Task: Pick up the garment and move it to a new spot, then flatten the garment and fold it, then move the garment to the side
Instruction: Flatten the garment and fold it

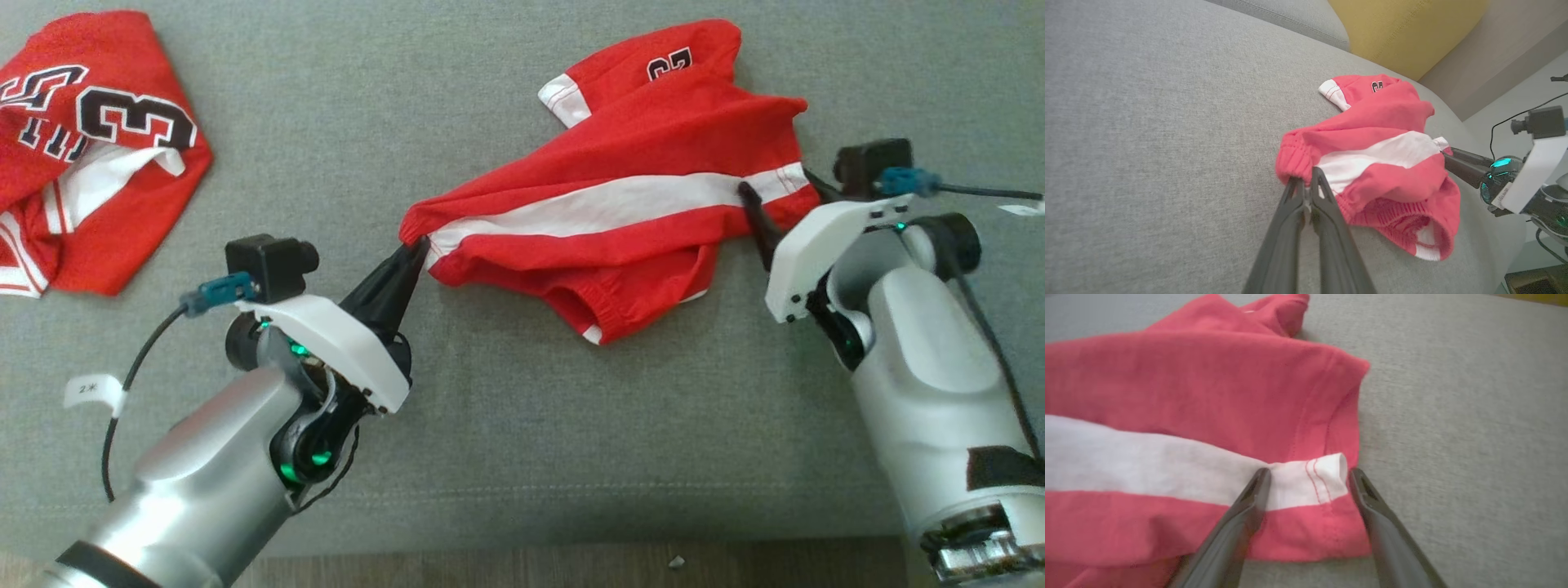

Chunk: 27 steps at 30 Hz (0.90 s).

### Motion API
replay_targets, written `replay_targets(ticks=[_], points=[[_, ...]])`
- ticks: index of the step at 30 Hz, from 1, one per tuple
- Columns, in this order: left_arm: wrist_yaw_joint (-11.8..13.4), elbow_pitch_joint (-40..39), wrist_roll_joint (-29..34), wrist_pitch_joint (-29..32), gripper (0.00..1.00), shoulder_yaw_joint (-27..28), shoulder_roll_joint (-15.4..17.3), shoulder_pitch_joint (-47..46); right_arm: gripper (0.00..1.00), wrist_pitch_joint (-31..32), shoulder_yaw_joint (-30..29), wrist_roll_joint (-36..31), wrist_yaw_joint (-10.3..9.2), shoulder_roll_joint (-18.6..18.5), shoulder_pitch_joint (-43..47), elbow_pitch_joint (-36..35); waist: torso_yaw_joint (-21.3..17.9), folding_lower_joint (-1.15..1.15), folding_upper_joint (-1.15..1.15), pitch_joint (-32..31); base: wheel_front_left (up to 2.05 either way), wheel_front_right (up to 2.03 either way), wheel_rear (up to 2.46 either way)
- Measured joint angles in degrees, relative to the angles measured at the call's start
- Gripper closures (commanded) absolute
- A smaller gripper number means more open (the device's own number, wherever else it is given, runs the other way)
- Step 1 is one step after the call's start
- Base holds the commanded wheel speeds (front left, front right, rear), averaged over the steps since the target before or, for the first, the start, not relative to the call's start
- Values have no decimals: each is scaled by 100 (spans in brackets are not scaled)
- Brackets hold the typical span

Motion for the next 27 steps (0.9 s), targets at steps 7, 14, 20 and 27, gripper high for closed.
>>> replay_targets(ticks=[7,14,20,27], points=[[-42,87,1,-8,100,5,-10,-5,19,-69,388,-200,0,-21,-127,166,-46,0,0,-29,0,0,0],[-33,118,37,-8,100,26,-5,-4,0,-218,121,-801,0,-38,-129,248,-104,0,0,-101,0,0,0],[-23,116,43,-36,100,40,-3,11,0,-270,-27,-1334,0,81,-98,153,-145,0,0,-158,0,0,0],[-5,115,43,-43,100,70,-2,32,28,-230,-42,-1543,0,286,-46,71,-168,0,0,-200,0,0,0]])
